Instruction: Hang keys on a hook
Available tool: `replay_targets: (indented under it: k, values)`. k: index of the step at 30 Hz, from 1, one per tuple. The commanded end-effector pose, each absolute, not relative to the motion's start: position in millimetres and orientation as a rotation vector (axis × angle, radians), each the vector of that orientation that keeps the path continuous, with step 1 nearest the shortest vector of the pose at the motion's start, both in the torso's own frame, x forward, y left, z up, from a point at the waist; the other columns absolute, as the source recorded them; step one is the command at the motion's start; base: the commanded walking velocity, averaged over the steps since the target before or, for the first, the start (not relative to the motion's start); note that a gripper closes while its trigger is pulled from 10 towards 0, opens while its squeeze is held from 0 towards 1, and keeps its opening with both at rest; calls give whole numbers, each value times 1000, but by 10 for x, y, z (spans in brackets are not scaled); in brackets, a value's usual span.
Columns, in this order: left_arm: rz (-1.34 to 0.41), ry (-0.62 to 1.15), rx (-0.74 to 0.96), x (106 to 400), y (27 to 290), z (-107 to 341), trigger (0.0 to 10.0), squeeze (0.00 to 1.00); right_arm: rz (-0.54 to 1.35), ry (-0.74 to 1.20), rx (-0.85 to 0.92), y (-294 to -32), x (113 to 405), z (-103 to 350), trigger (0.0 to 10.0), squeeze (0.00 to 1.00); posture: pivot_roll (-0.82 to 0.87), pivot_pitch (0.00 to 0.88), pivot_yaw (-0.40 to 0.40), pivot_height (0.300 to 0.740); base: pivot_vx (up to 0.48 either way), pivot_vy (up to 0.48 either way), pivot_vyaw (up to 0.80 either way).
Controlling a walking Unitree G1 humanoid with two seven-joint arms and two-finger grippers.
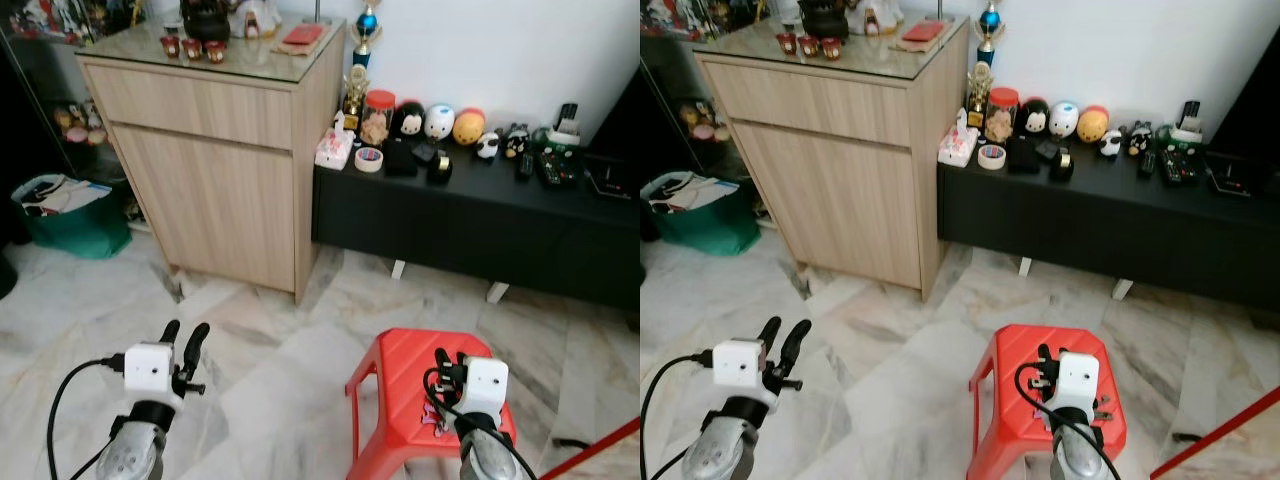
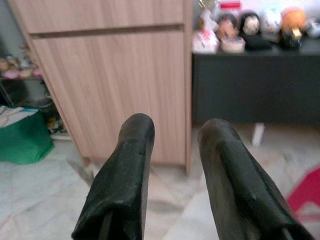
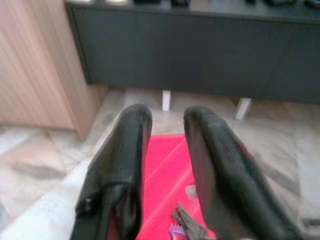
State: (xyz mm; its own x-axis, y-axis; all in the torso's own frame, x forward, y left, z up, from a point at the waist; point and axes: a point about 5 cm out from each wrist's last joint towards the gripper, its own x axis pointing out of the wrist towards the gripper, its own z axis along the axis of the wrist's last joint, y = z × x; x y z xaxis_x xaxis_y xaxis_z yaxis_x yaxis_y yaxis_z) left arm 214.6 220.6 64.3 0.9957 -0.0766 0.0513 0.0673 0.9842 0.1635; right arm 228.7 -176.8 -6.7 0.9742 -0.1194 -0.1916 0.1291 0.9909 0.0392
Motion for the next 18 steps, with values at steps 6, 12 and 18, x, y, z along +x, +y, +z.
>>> replay_targets:
  k: [6, 12, 18]
  values:
    - [-62, -11, 142, 2097, 2160, 627, 10000, 0, -139, 187, 45, -1799, 2232, -37, 10000, 0, 74, 0, -55, 740, 0, 0, 0]
    - [-104, 10, 155, 2200, 2033, 670, 10000, 0, -150, 166, 68, -1733, 2311, 43, 10000, 0, 67, 0, -46, 740, 0, 0, 0]
    - [-81, 15, 155, 2260, 2055, 684, 10000, 0, -155, 168, 84, -1762, 2354, 65, 10000, 0, 76, 0, -51, 740, 0, -216, 0]
